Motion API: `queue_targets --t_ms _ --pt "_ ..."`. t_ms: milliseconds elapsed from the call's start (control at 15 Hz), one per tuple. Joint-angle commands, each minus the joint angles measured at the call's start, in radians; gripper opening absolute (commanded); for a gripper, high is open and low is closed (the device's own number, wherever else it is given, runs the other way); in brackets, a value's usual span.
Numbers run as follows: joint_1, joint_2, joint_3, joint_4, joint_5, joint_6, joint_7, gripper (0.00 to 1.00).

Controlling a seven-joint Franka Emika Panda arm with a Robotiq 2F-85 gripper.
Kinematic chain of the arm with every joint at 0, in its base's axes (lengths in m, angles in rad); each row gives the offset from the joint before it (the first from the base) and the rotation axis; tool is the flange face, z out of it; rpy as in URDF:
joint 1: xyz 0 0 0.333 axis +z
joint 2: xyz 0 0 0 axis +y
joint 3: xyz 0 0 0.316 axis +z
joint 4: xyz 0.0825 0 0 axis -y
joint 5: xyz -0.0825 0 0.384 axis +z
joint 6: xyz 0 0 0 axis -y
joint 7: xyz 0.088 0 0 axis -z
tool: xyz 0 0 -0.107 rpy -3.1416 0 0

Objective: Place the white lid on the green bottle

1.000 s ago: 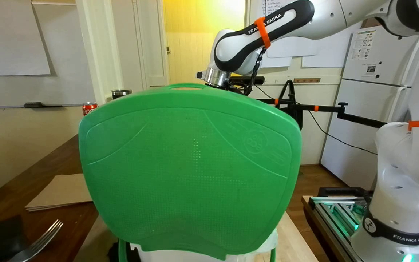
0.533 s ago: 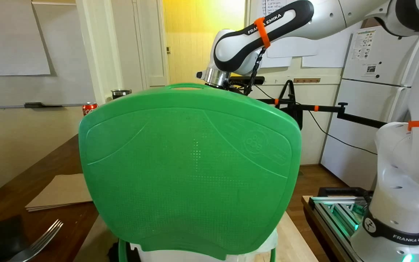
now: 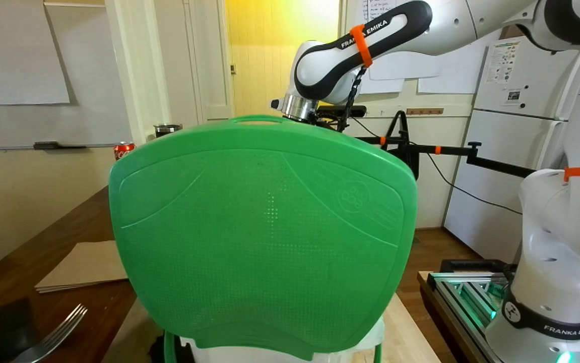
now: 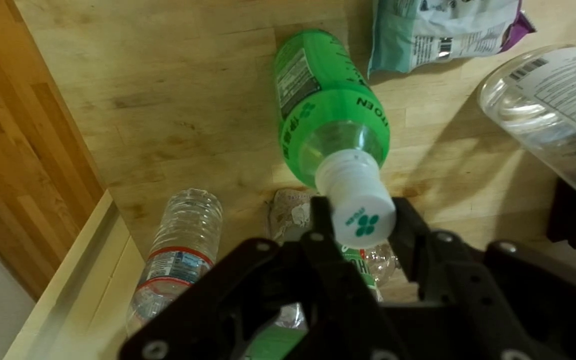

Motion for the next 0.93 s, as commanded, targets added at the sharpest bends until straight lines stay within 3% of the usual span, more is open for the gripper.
queue_targets --t_ms 0,733,867 --pt "-0.002 0.014 -0.001 0.012 0.005 -0.007 -0.012 0.09" --pt "-0.002 0.022 0.001 0.012 -0.007 -0.005 -0.005 0.09" --pt "-0.002 0.021 0.001 0.012 -0.007 -0.003 0.001 0.58"
